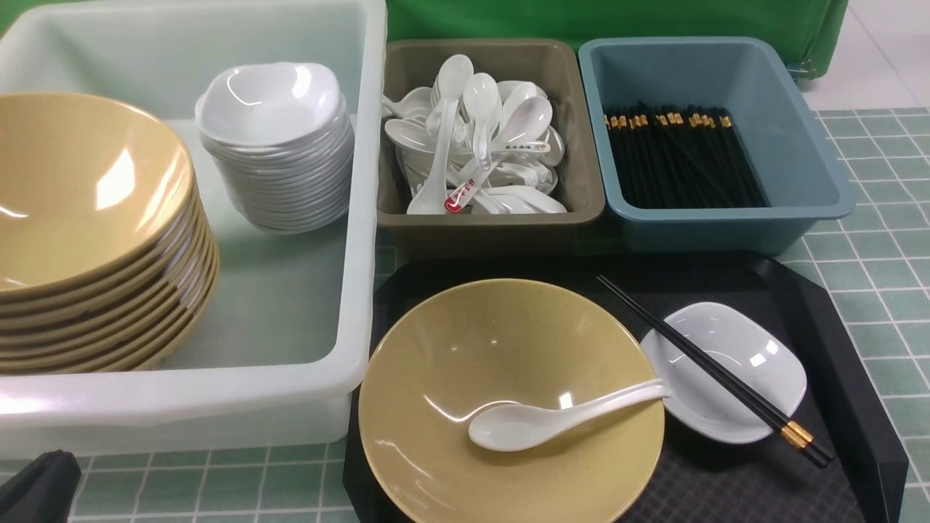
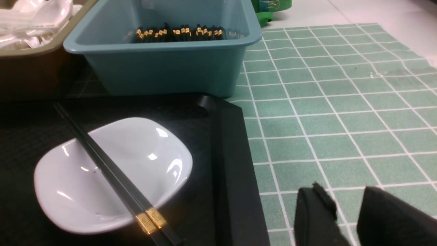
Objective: On blue table put chopsticks spoon bowls plates into blue grey white boxes.
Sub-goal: 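Move the grippers toward the tableware on the black tray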
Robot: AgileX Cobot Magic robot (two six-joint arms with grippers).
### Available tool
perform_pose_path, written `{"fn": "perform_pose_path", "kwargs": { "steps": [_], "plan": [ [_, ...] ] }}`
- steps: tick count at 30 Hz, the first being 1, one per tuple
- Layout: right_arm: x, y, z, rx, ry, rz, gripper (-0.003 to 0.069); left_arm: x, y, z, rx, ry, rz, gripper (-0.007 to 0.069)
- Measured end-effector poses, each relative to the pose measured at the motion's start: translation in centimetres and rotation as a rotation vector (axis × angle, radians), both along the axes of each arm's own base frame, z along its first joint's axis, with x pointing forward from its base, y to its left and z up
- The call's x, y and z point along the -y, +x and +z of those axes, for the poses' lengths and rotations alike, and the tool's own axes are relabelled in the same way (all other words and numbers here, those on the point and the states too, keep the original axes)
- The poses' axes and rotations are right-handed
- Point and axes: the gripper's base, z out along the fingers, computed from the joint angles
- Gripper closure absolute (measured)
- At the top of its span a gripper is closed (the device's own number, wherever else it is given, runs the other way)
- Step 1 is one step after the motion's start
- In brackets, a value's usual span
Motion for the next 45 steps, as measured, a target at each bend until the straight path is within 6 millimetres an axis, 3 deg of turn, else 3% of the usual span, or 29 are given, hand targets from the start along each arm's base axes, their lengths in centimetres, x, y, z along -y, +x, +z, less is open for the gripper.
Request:
{"fn": "perform_pose_path", "kwargs": {
  "steps": [13, 20, 23, 25, 26, 30, 32, 39, 45],
  "plan": [
    [0.0, 0.0, 0.0, 0.0, 0.0, 0.0, 0.0421, 0.1, 0.0, 0.0, 0.001, -0.032, -0.001, 0.0637],
    [0.0, 0.0, 0.0, 0.004, 0.042, -0.008, 0.0421, 0.4, 0.1, 0.5, 0.048, -0.236, 0.0, 0.0637],
    [-0.2, 0.0, 0.1, 0.032, 0.28, -0.04, 0.0421, 0.9, 0.1, 0.8, 0.053, -0.543, 0.009, 0.0637],
    [-0.5, 0.1, 0.4, 0.068, 0.642, -0.087, 0.0421, 1.2, 0.1, 1.2, 0.058, -0.88, 0.023, 0.0637],
    [-0.6, 0.1, 0.4, 0.075, 0.793, -0.108, 0.0421, 1.3, 0.1, 1.3, 0.062, -0.956, 0.027, 0.0637],
    [-0.8, 0.1, 0.4, 0.077, 1.058, -0.153, 0.0421, 1.3, 0.1, 1.8, 0.082, -1.206, 0.04, 0.0637],
    [-0.8, 0.1, 0.4, 0.076, 1.074, -0.155, 0.0421, 1.2, 0.2, 2.0, 0.096, -1.245, 0.044, 0.0637],
    [-0.9, 0.1, 0.2, 0.048, 0.885, -0.114, 0.0421, 1.2, 0.2, 2.0, 0.103, -1.213, 0.037, 0.0637],
    [-1.2, 0.0, 0.2, 0.025, 0.888, -0.083, 0.0421, 1.5, 0.1, 2.0, 0.077, -1.271, 0.023, 0.0637]
  ]
}}
